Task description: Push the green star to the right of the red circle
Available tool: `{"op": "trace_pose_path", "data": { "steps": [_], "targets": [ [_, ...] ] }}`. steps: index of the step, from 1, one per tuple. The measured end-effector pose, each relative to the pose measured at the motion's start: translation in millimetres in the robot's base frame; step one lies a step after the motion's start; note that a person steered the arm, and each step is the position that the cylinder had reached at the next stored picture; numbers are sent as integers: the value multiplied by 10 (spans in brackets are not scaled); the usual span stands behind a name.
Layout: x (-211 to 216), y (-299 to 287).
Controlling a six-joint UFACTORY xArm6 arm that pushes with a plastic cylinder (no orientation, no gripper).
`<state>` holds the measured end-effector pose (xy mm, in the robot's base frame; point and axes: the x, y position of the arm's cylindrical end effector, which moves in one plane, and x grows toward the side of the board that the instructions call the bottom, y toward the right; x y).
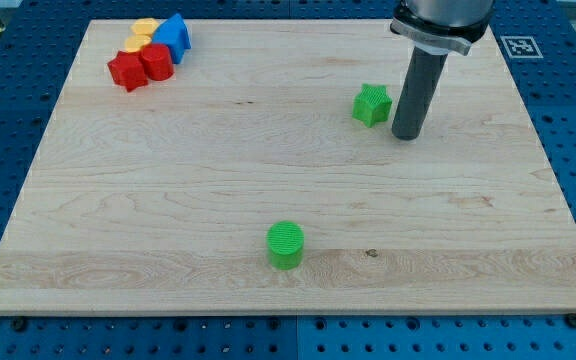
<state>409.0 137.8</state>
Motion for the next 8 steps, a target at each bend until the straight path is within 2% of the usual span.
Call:
{"op": "trace_pose_path", "data": {
  "steps": [1,3,4,5,6,7,8],
  "targets": [
    [-323,-43],
    [-835,-1214],
    [-812,-1148],
    [-397,-895],
    [-100,-901],
    [-371,-1204],
    [-822,-1487]
  ]
}}
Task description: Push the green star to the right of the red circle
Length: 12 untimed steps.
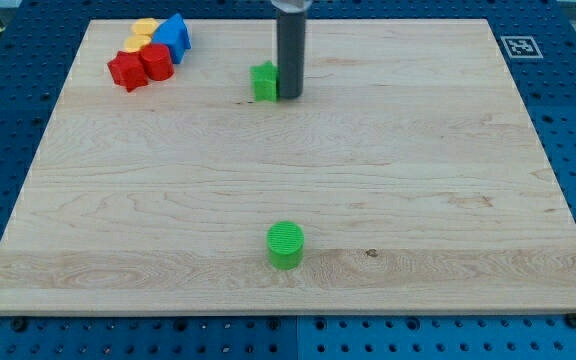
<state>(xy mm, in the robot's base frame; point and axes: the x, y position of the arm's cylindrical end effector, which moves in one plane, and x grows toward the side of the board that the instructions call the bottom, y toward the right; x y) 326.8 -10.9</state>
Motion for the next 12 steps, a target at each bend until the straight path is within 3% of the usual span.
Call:
{"op": "trace_pose_path", "data": {
  "steps": [1,3,6,9,12],
  "targets": [
    [-132,-69],
    [-6,226],
    [-82,-613],
    [-149,-466],
    [-189,-1038]
  ]
}}
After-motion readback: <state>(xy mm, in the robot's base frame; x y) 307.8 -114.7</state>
